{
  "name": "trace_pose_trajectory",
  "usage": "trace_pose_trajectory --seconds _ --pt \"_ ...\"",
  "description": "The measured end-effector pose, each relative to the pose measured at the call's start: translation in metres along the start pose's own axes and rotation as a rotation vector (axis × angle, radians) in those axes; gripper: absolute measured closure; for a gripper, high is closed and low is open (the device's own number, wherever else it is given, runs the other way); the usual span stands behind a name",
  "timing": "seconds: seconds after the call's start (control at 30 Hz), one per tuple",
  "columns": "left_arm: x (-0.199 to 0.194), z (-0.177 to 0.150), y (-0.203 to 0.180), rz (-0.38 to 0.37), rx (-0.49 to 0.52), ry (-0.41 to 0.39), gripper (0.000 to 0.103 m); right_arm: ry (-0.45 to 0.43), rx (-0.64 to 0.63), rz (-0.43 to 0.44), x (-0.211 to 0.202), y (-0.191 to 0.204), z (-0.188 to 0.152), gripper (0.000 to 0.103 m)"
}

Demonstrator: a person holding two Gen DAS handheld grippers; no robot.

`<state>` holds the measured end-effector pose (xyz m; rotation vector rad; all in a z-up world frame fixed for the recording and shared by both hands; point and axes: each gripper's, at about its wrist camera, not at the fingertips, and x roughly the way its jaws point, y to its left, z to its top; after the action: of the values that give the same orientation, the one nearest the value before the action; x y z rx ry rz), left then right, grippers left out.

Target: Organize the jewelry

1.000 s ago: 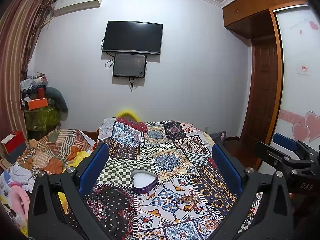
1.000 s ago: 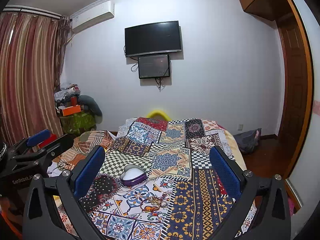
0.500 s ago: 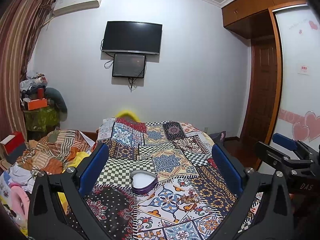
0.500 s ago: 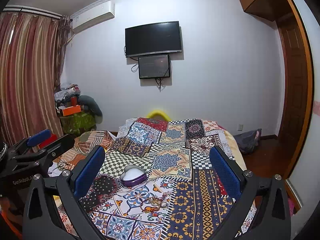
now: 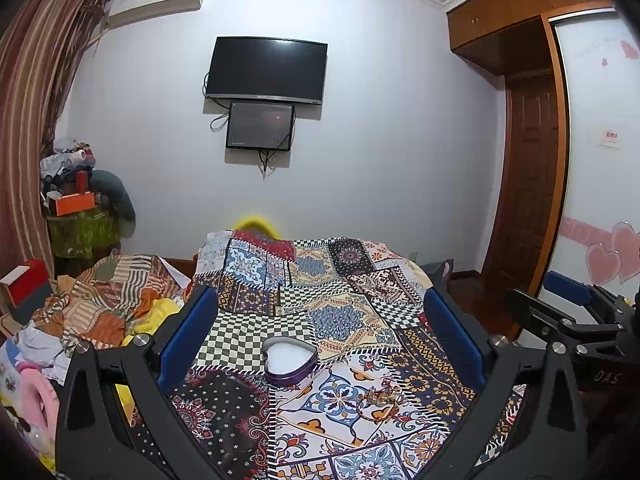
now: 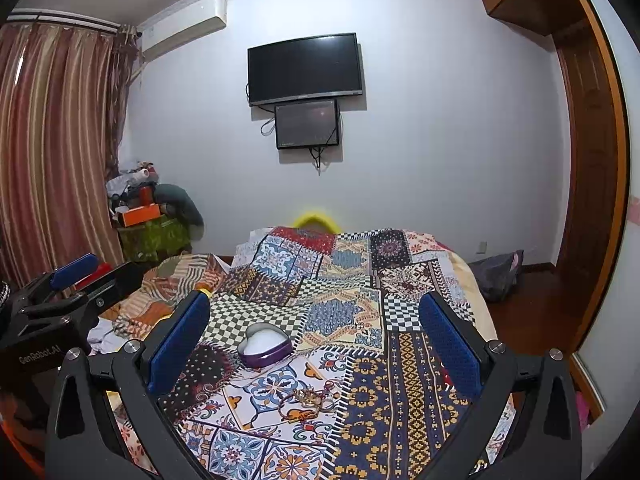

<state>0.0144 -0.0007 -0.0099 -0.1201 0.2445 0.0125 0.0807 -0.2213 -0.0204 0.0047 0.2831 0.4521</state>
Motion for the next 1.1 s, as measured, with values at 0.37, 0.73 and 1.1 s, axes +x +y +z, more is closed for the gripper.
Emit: trace_pose_trajectory --seconds 0.37,0.73,1.1 --pt "0.048 -0.027 0.009 0.035 -0.035 0.11 0.0 0.146 -0.015 -0.052 0.049 -0.018 -0.032 0.0" --pt "0.123 -0.09 0.018 0.016 -0.037 0.386 0.006 0.358 -0.049 -0.082 0.096 -0.041 -0.083 0.003" --pt "0.167 -0.12 0.006 -0.105 0.051 0.609 0.042 0.504 -0.05 0.051 0.13 -0.049 -0.102 0.044"
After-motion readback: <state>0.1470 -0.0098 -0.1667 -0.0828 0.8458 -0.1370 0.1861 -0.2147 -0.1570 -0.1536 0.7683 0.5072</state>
